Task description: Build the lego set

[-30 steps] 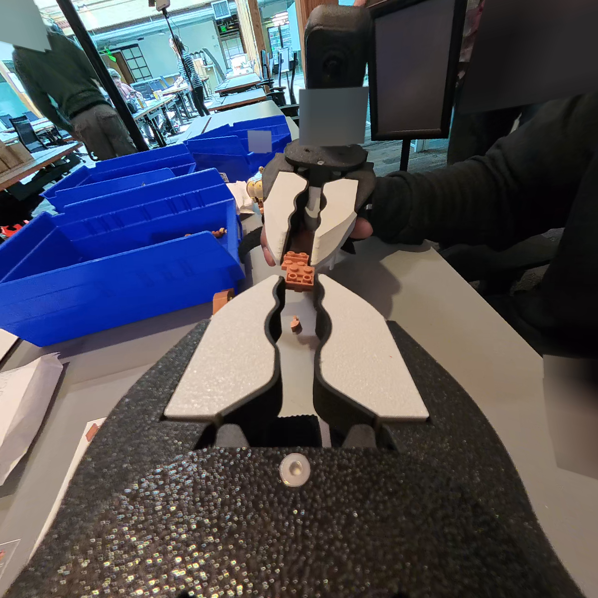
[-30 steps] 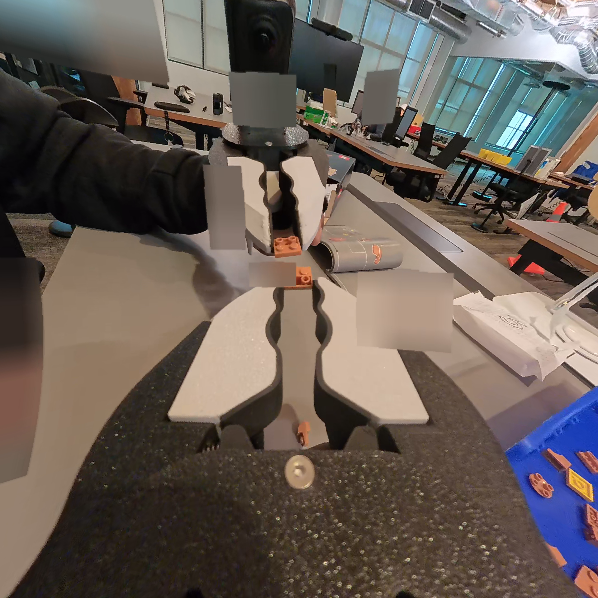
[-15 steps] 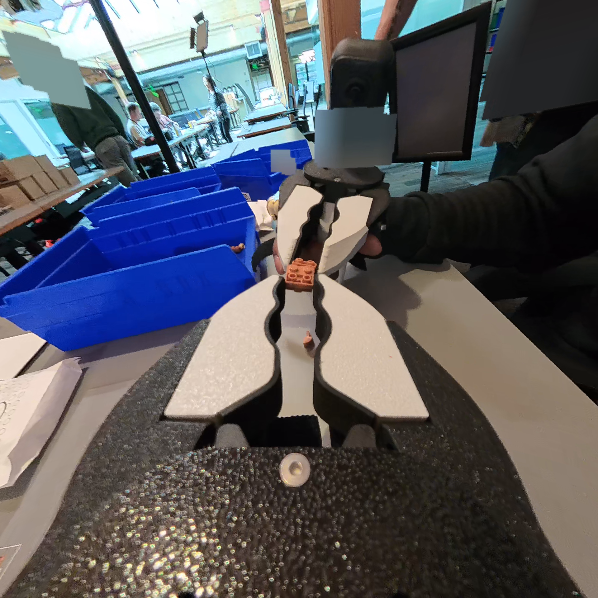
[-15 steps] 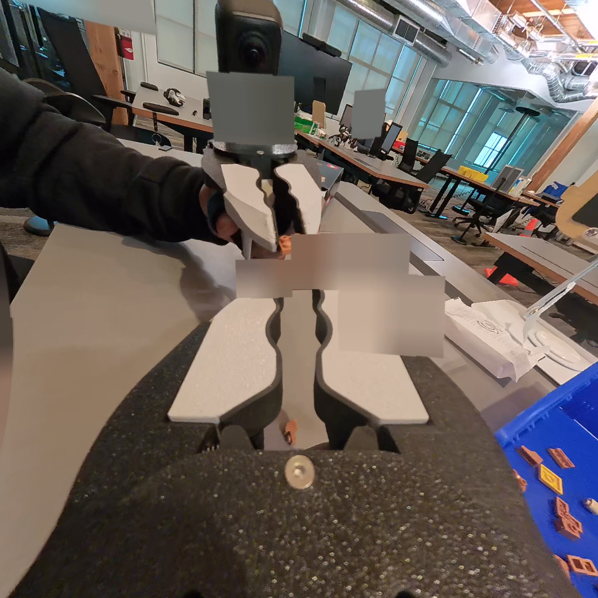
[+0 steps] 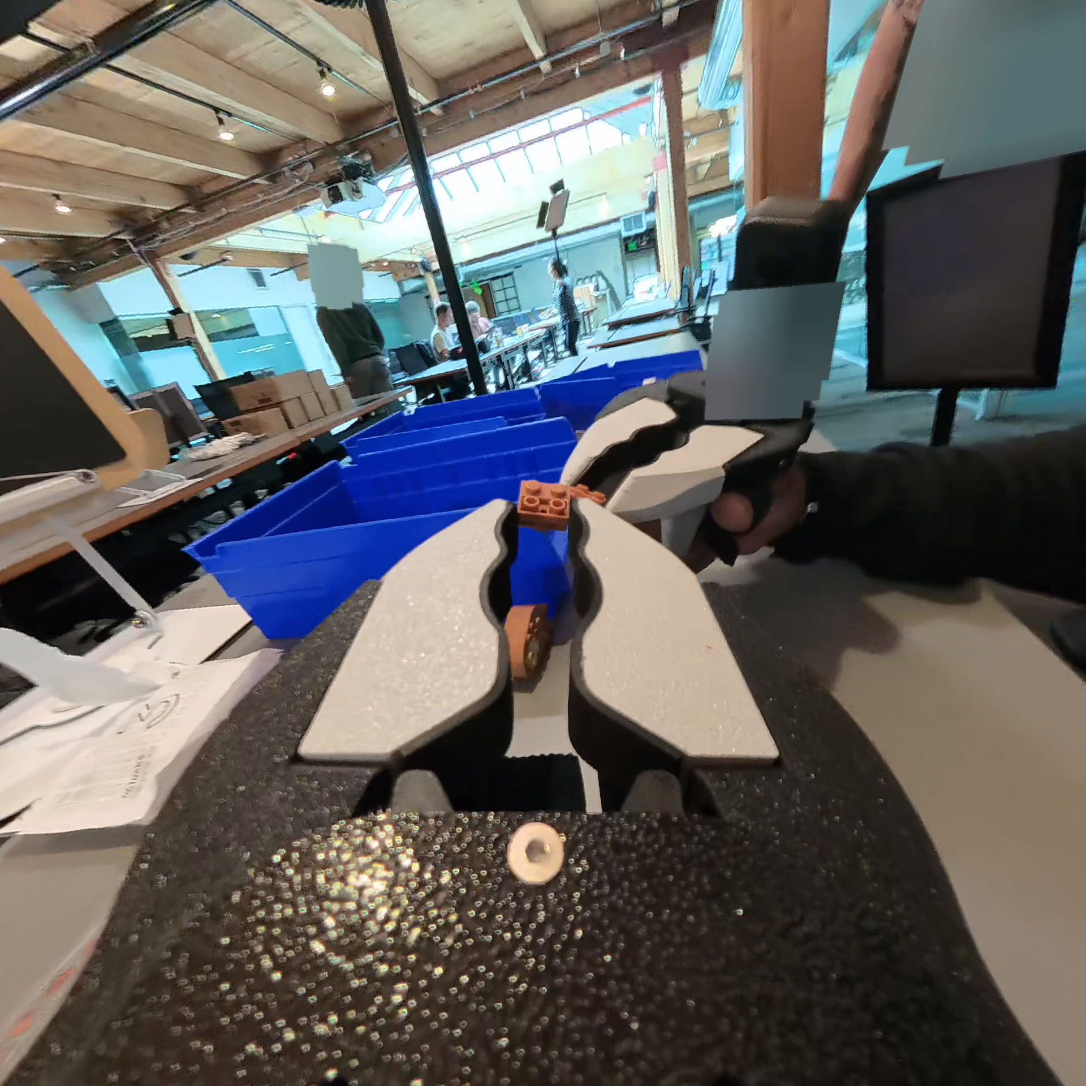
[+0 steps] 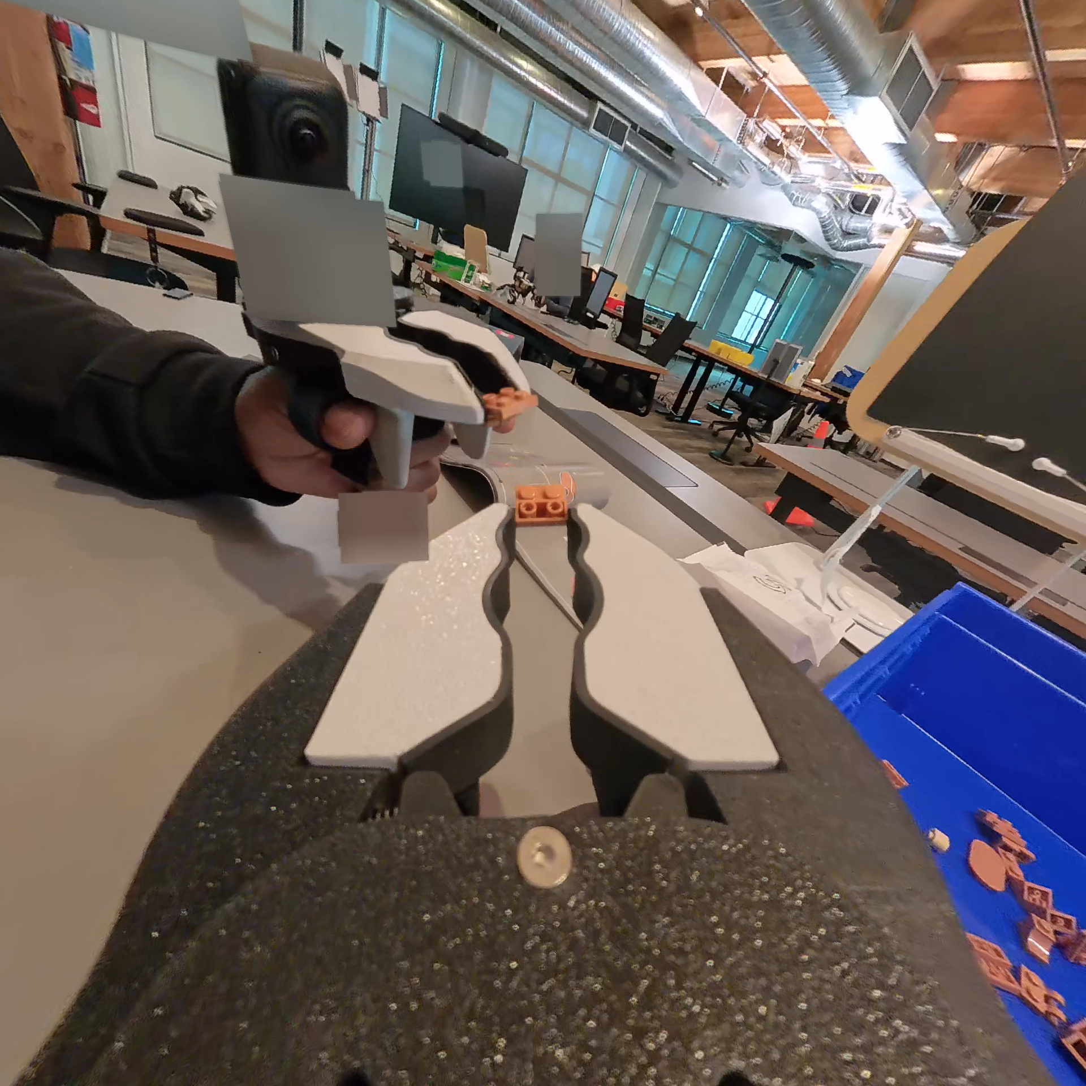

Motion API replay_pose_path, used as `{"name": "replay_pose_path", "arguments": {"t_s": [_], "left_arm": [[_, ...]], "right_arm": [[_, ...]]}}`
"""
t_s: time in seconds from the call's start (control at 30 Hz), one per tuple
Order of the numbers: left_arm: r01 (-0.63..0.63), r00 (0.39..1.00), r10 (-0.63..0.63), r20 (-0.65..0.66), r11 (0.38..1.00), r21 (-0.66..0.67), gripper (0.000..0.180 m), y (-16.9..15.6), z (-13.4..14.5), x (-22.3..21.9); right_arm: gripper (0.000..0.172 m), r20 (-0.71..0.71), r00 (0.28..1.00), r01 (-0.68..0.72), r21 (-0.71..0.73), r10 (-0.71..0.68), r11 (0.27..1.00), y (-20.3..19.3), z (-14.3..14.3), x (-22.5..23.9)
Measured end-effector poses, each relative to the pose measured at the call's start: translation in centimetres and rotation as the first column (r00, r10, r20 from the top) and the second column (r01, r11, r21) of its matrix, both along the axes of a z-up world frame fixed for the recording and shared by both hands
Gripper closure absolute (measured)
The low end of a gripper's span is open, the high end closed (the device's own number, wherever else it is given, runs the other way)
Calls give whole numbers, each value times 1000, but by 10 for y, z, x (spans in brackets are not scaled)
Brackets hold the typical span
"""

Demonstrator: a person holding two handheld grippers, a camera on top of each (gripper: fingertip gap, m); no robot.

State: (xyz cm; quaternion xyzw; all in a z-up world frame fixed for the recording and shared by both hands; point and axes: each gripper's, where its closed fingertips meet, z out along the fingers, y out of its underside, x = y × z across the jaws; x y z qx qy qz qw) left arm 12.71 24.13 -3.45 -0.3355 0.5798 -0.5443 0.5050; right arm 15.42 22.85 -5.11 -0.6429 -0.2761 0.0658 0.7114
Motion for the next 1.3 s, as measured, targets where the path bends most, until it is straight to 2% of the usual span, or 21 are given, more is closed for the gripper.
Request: {"name": "replay_pose_path", "arguments": {"t_s": [0.17,0.37,0.63,0.9,1.3], "left_arm": [[-95,995,93,18,993,74,165,5,-4,3],[-91,996,92,2,976,196,165,-9,-18,5],[-70,996,77,-43,988,141,165,-12,-28,0],[-61,995,71,-77,990,124,165,-11,-35,-8],[-32,995,43,-94,993,111,165,-20,-40,-14]], "right_arm": [[156,14,999,33,11,-33,999,2,0,3],[155,29,999,-22,-31,23,999,0,-9,-5],[155,-13,995,-103,-122,102,987,-5,-28,-10],[156,-87,988,-138,-120,128,983,-6,-26,-8],[156,-90,987,-142,-115,132,983,-6,-26,-10]]}}
